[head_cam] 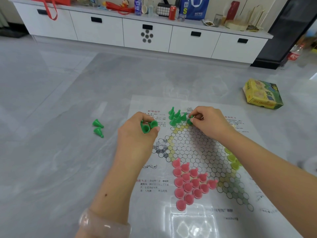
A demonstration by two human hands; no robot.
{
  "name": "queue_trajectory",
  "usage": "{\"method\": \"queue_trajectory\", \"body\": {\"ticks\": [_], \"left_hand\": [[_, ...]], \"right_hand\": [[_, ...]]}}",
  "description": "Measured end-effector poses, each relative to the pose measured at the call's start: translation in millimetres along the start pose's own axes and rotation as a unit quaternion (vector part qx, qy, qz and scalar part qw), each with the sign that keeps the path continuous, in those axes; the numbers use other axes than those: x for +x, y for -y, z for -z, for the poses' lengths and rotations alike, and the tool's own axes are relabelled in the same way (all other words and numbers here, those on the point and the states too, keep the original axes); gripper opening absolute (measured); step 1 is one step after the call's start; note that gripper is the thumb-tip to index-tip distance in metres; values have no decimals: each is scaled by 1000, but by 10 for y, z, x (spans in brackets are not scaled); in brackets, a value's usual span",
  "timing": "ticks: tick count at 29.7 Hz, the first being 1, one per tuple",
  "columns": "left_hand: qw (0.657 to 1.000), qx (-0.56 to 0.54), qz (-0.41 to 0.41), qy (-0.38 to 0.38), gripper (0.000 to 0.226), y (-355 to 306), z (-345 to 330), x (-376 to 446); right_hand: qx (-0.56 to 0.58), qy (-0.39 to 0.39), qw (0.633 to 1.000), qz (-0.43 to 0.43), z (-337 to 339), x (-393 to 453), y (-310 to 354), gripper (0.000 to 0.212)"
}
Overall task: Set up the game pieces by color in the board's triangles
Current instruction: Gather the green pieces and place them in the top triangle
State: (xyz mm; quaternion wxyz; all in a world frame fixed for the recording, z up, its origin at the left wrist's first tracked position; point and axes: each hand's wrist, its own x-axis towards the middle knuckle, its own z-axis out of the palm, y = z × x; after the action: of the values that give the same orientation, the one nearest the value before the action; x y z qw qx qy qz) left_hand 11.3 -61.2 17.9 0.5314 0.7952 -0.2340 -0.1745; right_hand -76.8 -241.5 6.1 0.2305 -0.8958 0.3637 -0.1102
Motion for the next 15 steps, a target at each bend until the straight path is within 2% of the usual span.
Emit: {"method": "queue_trajectory", "body": {"ticks": [3,6,8,9,11,13,15], "left_hand": [[1000,-7,2,6,6,3,-6,0],[1000,-14,-4,12,8,-2,-16,-5],[999,-18,-14,23,12,-16,-24,-18],[999,-20,-19,31,14,-25,-27,-25],[998,-16,-35,46,18,-39,-29,-39],[997,-8,-53,56,23,-43,-33,-46],[996,-9,-57,64,26,-44,-43,-48]], "right_hand": [[8,8,1000,-4,33,-14,3,22],[20,-50,999,10,83,-60,87,17],[96,-59,994,4,141,-121,216,14],[163,-30,986,-10,173,-159,294,15],[271,77,958,-44,224,-251,455,19],[299,162,939,-58,222,-314,551,22],[310,193,929,-61,191,-332,599,25]]}}
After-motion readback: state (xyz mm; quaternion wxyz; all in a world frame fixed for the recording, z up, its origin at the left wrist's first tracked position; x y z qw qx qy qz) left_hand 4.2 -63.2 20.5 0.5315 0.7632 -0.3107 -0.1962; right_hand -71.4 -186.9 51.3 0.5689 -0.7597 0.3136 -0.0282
